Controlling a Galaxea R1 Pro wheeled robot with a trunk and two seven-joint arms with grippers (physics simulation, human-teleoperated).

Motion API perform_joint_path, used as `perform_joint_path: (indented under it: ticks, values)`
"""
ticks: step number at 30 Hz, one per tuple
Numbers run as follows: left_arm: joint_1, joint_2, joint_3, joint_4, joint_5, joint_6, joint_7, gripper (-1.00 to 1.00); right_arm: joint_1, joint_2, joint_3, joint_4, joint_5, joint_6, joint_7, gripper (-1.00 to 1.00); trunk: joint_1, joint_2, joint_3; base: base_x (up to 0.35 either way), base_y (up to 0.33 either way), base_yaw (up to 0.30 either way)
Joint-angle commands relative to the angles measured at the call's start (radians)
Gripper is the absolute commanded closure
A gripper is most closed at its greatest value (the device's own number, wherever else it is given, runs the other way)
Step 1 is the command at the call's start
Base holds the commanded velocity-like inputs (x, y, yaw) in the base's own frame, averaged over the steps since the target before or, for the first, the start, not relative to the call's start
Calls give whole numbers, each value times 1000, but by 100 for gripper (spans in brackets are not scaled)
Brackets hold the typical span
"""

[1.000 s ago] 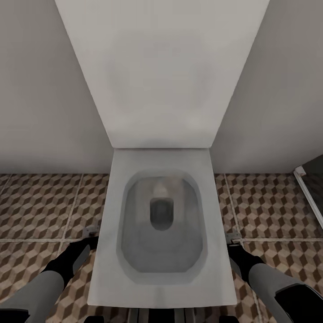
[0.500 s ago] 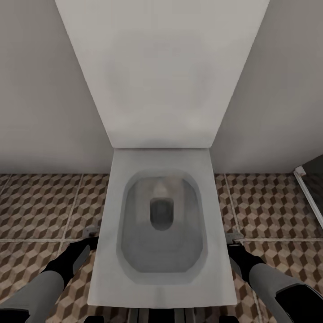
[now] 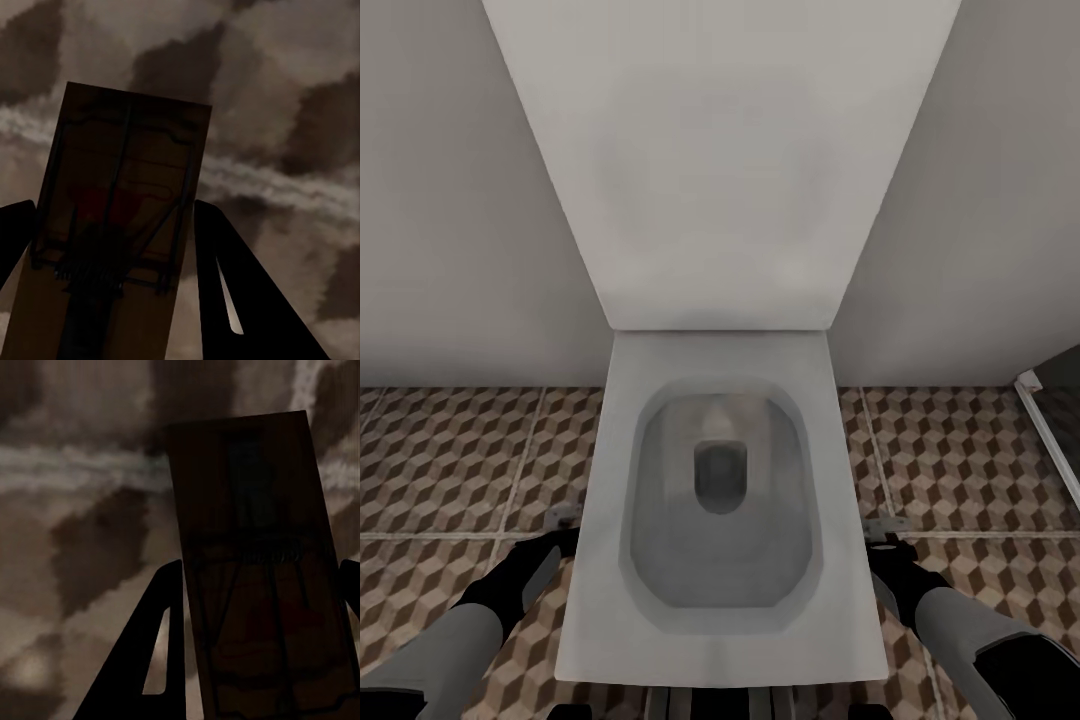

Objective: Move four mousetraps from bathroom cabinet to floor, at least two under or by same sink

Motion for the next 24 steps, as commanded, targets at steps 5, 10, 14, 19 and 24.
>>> perform_joint_path:
  ticks: [5,10,14,19,24]
  values:
    - [0,1,-9,-2,7,5,9,100,0,-1,9,-3,-11,6,-6,100,0,0,-1,0,0,0]
    - [0,1,-8,-1,7,7,10,100,0,-1,9,-2,-12,5,-6,100,0,0,-1,0,0,0]
    - [0,2,-7,10,8,10,11,100,0,0,9,-1,-13,5,-6,100,0,0,-1,0,0,0]
    - [0,4,-6,22,5,10,11,100,0,0,9,-1,-13,5,-6,100,0,0,-1,0,0,0]
    - [0,4,-6,17,3,8,10,100,0,0,9,-1,-13,5,-6,100,0,0,-1,0,0,0]
